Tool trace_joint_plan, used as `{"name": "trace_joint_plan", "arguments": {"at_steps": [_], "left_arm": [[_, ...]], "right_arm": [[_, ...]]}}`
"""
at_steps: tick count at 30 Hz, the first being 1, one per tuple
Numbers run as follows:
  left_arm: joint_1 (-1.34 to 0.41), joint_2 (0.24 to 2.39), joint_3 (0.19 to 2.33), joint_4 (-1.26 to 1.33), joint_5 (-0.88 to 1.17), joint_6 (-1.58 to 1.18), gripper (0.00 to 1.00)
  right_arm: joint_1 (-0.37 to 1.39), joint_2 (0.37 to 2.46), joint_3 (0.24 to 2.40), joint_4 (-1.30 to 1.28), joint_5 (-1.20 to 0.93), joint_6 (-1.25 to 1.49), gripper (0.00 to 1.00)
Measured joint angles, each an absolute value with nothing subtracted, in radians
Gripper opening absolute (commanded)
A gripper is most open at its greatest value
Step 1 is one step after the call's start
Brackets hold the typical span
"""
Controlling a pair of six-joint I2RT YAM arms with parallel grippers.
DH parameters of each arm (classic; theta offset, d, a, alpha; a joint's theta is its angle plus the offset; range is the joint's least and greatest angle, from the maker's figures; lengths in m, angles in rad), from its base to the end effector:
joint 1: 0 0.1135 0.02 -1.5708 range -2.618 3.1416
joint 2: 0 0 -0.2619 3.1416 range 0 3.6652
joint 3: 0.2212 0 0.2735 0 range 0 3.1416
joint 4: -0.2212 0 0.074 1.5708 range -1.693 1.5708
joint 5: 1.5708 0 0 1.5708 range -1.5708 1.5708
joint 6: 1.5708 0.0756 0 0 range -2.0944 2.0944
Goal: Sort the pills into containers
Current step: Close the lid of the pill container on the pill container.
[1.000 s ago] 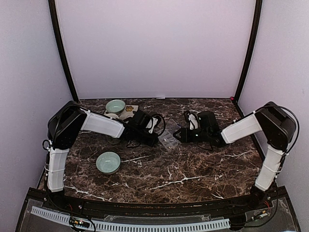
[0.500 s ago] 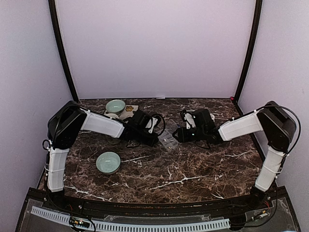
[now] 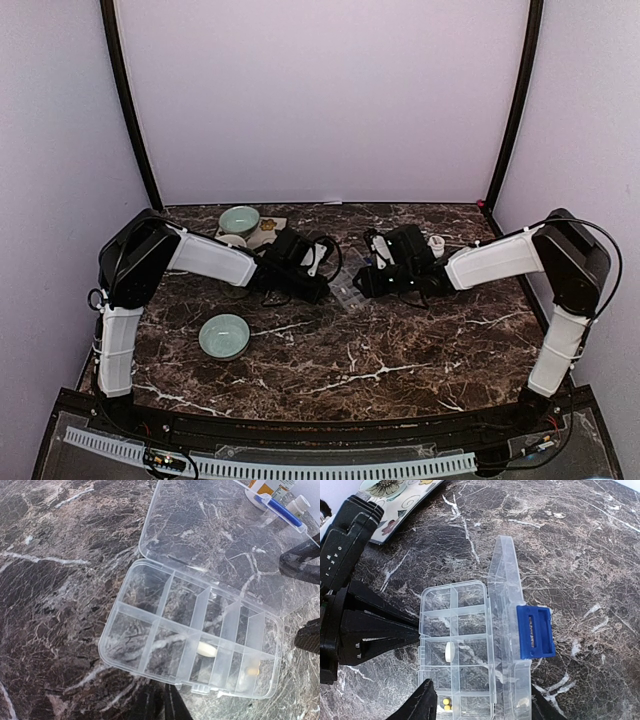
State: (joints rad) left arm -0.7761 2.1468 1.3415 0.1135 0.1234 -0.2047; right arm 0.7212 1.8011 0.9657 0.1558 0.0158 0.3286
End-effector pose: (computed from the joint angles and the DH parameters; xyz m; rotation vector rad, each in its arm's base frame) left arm 0.3543 -0.3608 0.0873 0.7252 2.2274 -0.6461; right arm 0.3160 0.2762 0.1169 -0.4416 2.2653 0.5366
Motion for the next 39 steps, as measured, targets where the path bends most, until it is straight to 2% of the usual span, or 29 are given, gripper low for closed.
{"name": "trace_joint_plan", "arguments": {"at_steps": [17,39], "left_arm": [[-0.776,2.147,1.341,0.115,0.123,-0.203,0.09],[-0.778,2.147,1.341,0.115,0.124,-0.203,0.09]], "right_arm": [[0.798,1.819,1.043,0.046,0.153,0.29,0.56],[0.854,1.849,1.092,-0.016,0.219,0.282,0.56]]}}
